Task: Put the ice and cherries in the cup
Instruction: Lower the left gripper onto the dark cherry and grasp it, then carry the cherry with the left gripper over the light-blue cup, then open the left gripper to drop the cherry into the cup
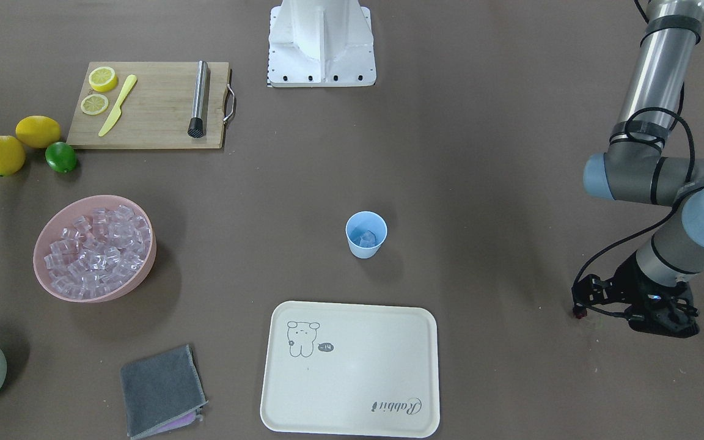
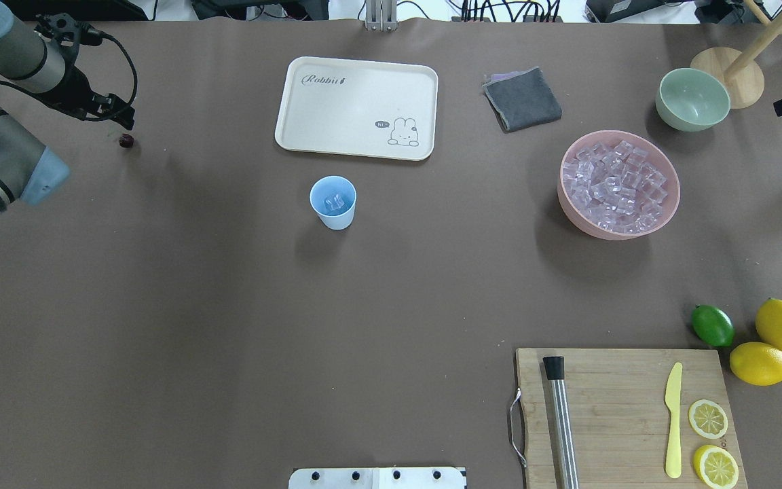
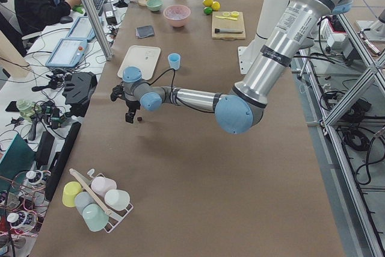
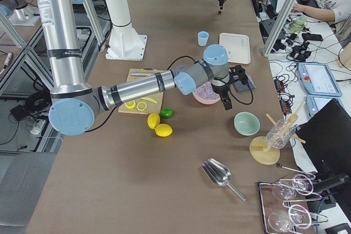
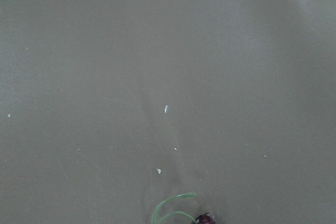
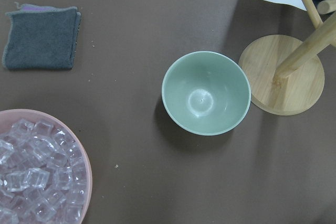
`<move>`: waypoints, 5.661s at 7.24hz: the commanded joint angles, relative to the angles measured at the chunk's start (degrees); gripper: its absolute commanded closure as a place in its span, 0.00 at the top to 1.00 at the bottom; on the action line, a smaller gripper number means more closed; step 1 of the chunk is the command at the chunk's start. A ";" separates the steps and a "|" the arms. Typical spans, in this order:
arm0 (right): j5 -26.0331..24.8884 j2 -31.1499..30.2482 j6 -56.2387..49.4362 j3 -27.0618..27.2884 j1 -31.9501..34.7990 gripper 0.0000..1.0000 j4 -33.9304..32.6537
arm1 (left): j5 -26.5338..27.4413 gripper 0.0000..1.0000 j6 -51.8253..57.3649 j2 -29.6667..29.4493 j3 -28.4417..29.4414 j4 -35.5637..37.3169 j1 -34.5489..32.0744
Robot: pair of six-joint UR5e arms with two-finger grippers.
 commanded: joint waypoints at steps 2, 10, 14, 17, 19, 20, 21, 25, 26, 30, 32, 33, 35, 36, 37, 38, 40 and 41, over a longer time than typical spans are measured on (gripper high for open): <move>-1.26 -0.02 -0.09 0.02 0.00 1.00 0.08 | 0.86 0.92 -0.21 -1.23 2.08 0.04 2.31; -2.40 -1.69 -0.88 0.63 0.97 1.00 0.17 | 1.12 0.38 -0.47 -1.93 3.67 -0.05 2.14; -2.40 -2.48 -1.15 0.81 1.85 1.00 0.26 | 0.95 0.00 -0.56 -2.11 2.97 0.22 0.83; -1.88 -3.62 -1.32 0.98 2.29 1.00 0.26 | -0.72 0.00 -5.71 -3.86 -5.70 0.83 -1.82; -1.08 -4.32 -1.24 2.03 2.29 1.00 0.35 | -0.46 0.00 -7.41 -4.92 -12.11 0.30 -0.94; -2.13 -3.28 -1.15 1.43 1.77 1.00 0.17 | -0.46 0.00 -9.24 -4.83 -15.80 0.48 0.37; -2.05 -3.36 -1.06 1.60 1.85 1.00 0.17 | -0.63 0.00 -13.70 -4.92 -19.15 0.04 2.29; -1.61 -3.98 -1.15 1.25 1.85 1.00 0.17 | 4.08 0.00 -20.60 -6.15 -26.92 -1.70 14.23; -1.35 -4.32 -1.15 1.33 1.85 1.00 0.17 | 9.59 0.00 -20.77 -6.67 -26.48 -2.07 18.01; -0.99 -7.76 -1.24 3.62 2.64 1.00 0.26 | 15.54 0.00 -20.78 -5.37 -24.02 -6.80 23.40; -1.17 -7.84 -1.24 3.45 2.64 1.00 0.26 | 15.63 0.00 -20.60 -3.69 -23.49 -8.57 23.93; -1.34 -7.84 -1.24 3.27 2.64 1.00 0.26 | 15.63 0.05 -20.25 -3.69 -22.62 -9.88 23.93; -1.61 -7.41 -1.24 3.18 2.64 1.00 0.26 | 15.63 0.91 -20.16 -3.43 -22.34 -12.00 23.93; -1.61 -6.97 -1.24 3.09 2.64 1.00 0.26 | 15.63 0.97 -20.33 -3.43 -22.69 -12.00 23.85; -1.70 -6.88 -1.24 3.09 2.64 1.00 0.26 | 15.89 0.97 -20.34 -3.43 -23.13 -12.18 23.41; -1.61 -6.88 -1.24 3.09 2.64 1.00 0.26 | 15.89 0.97 -20.77 -3.43 -24.27 -12.09 22.54; -1.52 -6.96 -1.24 3.09 2.64 1.00 0.17 | 15.28 0.97 -20.25 -0.64 -24.37 -11.91 18.33; -1.17 -7.23 -1.24 3.09 3.25 1.00 0.08 | 13.27 0.97 -18.68 0.43 -23.84 -10.96 14.66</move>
